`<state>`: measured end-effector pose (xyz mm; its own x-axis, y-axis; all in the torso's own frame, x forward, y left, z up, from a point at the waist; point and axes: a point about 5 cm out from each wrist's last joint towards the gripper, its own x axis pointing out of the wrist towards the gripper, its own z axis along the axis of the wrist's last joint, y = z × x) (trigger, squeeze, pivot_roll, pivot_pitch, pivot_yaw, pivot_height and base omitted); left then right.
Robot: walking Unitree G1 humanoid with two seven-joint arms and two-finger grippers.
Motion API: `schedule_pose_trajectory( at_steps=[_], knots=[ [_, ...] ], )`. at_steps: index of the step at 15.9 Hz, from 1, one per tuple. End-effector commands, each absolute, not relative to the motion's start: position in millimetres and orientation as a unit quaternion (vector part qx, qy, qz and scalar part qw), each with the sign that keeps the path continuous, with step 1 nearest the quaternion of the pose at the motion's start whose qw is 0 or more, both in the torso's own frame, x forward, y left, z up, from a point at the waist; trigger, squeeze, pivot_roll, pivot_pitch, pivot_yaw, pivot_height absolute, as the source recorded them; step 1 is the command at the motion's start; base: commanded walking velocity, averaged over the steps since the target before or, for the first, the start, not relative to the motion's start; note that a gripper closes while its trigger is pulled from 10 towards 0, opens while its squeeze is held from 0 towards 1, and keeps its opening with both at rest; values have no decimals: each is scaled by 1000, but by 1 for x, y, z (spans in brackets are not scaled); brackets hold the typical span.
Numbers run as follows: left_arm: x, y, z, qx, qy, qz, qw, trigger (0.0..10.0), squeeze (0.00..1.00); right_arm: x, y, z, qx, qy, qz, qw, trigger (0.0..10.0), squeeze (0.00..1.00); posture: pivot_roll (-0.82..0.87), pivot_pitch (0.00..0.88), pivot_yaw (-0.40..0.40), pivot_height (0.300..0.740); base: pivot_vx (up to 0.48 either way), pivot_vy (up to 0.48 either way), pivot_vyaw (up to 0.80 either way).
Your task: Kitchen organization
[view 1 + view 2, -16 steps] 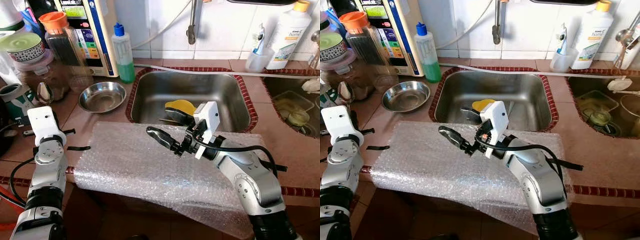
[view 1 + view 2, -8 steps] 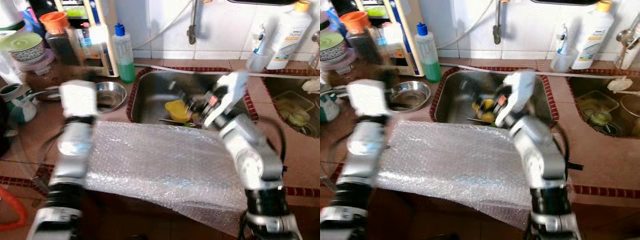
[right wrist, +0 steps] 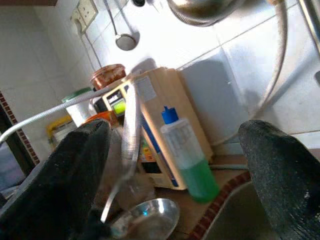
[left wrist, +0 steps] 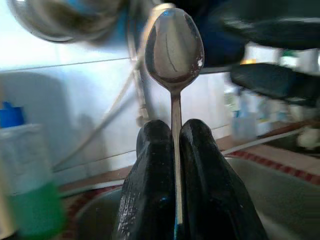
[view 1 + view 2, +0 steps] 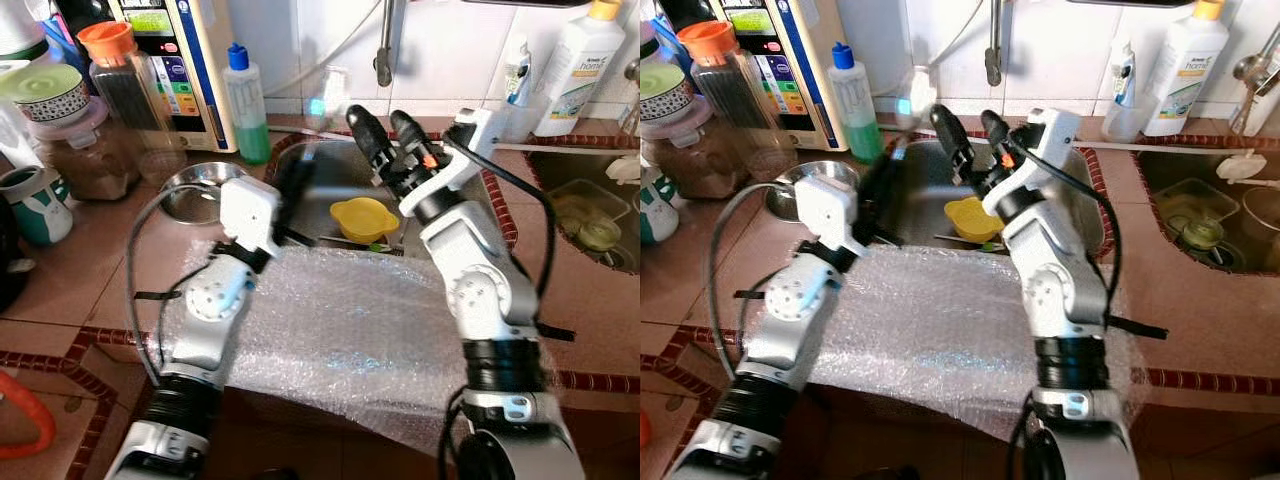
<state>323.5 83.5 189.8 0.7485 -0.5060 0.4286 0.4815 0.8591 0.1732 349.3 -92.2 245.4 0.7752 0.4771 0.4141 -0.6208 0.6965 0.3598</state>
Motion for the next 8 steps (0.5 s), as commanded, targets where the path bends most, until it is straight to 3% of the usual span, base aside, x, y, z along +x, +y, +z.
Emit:
schedule_pose_trajectory(
  at_steps=[1,5,6,7,8],
  knots=[
    [319,73,199,21,-253,-292,922,0,0,352,-84,251,251,-151,313,904,10000,0,27,85,88,740,0,0,0],
    [307,59,200,-1,-256,-337,906,0,0,360,-77,248,246,-141,311,907,10000,0,36,92,78,740,0,0,0],
    [306,58,199,-1,-255,-340,905,0,0,362,-78,247,248,-140,305,909,2157,0,37,92,75,740,0,0,0],
    [305,60,198,-2,-252,-338,906,0,0,364,-80,244,252,-136,293,912,0,0,38,95,74,740,0,0,0],
    [305,61,196,-1,-250,-338,908,0,0,365,-82,243,255,-135,287,913,0,0,38,96,74,740,0,0,0]
  ],
)
